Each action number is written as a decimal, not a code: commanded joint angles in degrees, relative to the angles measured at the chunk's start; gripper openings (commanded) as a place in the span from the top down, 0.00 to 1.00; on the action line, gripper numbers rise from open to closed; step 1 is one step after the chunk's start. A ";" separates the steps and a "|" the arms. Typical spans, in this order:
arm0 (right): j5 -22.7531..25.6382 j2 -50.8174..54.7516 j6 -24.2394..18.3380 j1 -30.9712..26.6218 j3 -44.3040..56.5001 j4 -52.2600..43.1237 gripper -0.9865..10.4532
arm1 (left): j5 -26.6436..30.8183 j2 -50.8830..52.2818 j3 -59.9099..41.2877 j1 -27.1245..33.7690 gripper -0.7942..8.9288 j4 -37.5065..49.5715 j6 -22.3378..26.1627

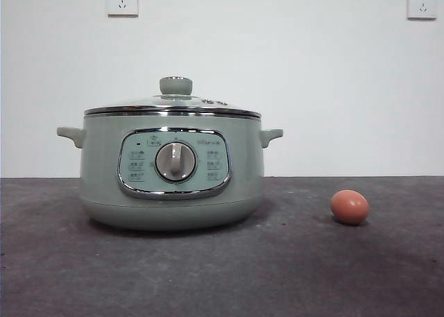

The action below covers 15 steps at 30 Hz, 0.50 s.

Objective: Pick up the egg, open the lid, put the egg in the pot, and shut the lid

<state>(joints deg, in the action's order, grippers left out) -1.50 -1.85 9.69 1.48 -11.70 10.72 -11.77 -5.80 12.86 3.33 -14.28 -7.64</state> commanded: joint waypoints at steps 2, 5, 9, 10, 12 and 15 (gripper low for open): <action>-1.75 -2.86 1.46 -0.02 -5.40 0.52 0.92 | -1.01 -2.60 5.11 0.11 0.92 -1.49 -1.40; -4.48 -6.78 1.07 -0.02 -10.78 4.22 0.92 | -3.34 -5.97 10.14 0.11 0.92 -4.61 -1.38; -7.87 -13.16 -1.33 -0.02 -18.67 11.32 0.92 | -7.54 -10.73 16.94 0.11 0.92 -8.90 -1.07; -8.70 -14.93 -2.45 -0.02 -20.90 13.42 0.92 | -8.83 -11.96 18.71 0.11 0.92 -9.90 -1.07; -9.94 -18.12 -4.48 -0.02 -25.16 17.44 0.92 | -11.13 -14.23 22.12 0.11 0.92 -12.04 -1.03; -11.93 -22.82 -7.63 -0.02 -31.89 23.34 0.92 | -13.86 -17.57 27.47 0.11 0.92 -16.15 -0.22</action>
<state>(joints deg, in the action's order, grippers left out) -12.97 -24.03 4.78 1.48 -42.00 33.61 -24.97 -23.00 39.44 3.33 -30.06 -8.56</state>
